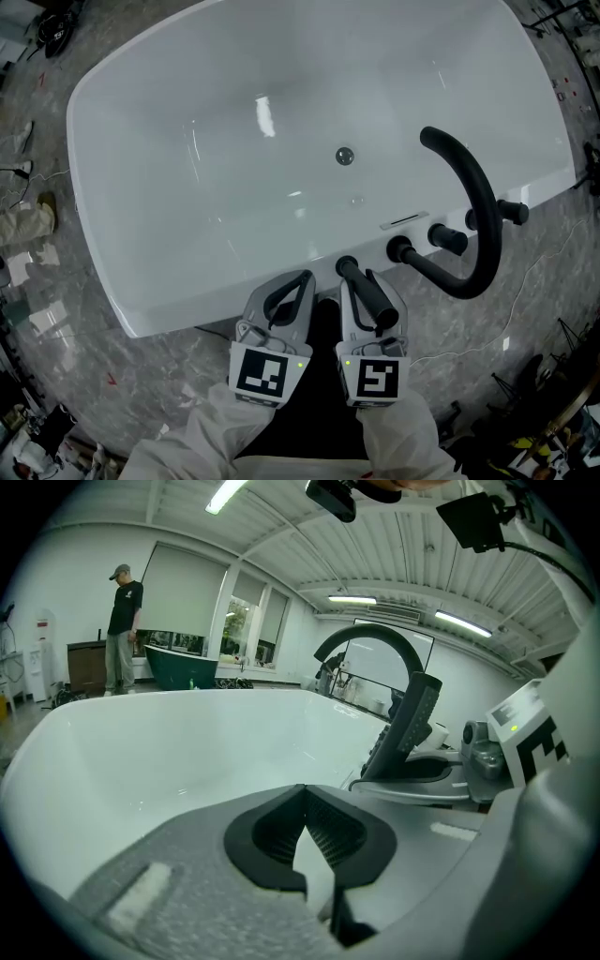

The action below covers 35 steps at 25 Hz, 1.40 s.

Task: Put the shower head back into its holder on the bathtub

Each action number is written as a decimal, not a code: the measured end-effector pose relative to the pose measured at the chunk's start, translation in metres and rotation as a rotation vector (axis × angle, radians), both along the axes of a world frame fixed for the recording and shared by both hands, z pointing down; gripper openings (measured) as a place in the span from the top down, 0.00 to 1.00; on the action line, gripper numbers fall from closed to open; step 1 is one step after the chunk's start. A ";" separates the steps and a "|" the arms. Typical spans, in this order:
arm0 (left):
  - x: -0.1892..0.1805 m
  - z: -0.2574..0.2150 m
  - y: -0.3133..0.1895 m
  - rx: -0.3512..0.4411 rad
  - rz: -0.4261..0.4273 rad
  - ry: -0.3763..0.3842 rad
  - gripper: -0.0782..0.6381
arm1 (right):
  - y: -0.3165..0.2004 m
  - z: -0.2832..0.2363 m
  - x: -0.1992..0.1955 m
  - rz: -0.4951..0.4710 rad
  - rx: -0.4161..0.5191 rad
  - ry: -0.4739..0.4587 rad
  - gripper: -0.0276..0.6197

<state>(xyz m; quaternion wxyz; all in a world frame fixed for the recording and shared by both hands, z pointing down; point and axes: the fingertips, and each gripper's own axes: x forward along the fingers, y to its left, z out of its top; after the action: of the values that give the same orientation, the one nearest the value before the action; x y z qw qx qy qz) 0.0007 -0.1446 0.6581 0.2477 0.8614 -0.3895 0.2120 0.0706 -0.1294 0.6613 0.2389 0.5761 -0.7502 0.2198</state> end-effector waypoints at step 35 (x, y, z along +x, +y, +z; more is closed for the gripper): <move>0.000 0.014 0.005 -0.019 -0.001 -0.009 0.89 | 0.005 0.025 -0.003 -0.021 -0.037 0.032 0.74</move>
<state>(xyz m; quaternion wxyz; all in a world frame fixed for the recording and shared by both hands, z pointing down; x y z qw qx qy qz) 0.0010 -0.1399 0.6725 0.2540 0.8578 -0.3892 0.2195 0.0680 -0.1245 0.6862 0.2636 0.5671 -0.7481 0.2220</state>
